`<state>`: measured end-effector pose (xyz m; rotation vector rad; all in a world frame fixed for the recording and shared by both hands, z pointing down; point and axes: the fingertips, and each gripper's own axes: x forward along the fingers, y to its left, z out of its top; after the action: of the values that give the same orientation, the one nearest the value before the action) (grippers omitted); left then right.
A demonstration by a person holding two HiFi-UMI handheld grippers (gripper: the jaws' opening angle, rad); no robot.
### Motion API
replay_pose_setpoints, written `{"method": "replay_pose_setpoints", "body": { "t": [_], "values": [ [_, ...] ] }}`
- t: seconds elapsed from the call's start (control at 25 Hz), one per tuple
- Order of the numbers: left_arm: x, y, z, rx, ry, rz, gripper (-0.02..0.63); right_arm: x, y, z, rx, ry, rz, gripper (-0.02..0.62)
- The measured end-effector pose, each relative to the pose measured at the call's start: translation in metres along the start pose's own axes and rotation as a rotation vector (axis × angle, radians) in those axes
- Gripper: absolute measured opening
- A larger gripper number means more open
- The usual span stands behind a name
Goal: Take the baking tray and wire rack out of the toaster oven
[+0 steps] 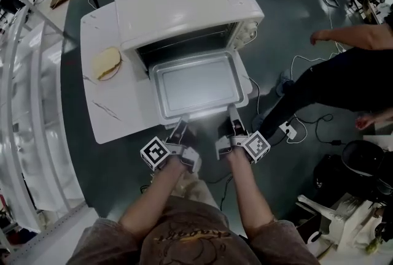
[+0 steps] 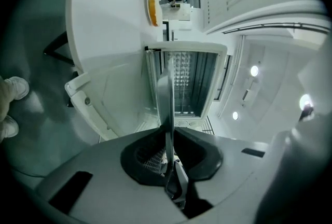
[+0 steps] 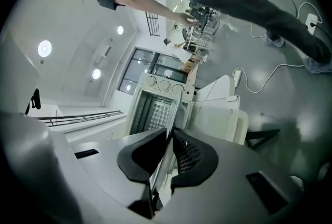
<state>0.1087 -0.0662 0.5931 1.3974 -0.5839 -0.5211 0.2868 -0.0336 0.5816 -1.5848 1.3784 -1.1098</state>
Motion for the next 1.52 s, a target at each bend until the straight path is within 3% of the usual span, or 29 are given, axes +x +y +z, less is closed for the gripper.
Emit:
{"method": "replay_pose_setpoints", "body": {
  "t": [0.36, 0.6, 0.92, 1.24, 1.4, 1.52],
  "values": [
    [-0.048, -0.032, -0.013, 0.005, 0.042, 0.006, 0.044, -0.043, 0.04, -0.015, 0.008, 0.022, 0.02, 0.034],
    [-0.085, -0.058, -0.002, -0.002, 0.005, -0.021, 0.044, -0.056, 0.074, -0.038, -0.056, 0.097, 0.075, 0.035],
    [-0.143, -0.051, 0.044, 0.031, -0.106, 0.032, 0.044, -0.044, 0.098, -0.101, -0.038, 0.256, 0.121, 0.035],
    [-0.191, -0.053, 0.097, 0.037, -0.176, 0.026, 0.044, -0.028, 0.127, -0.175, -0.036, 0.386, 0.219, 0.035],
    [-0.212, -0.046, 0.118, 0.028, -0.199, 0.028, 0.044, -0.027, 0.122, -0.207, -0.04, 0.449, 0.17, 0.035],
    [-0.224, -0.037, 0.131, 0.018, -0.216, 0.034, 0.046, -0.024, 0.125, -0.229, -0.019, 0.473, 0.192, 0.034]
  ]
}}
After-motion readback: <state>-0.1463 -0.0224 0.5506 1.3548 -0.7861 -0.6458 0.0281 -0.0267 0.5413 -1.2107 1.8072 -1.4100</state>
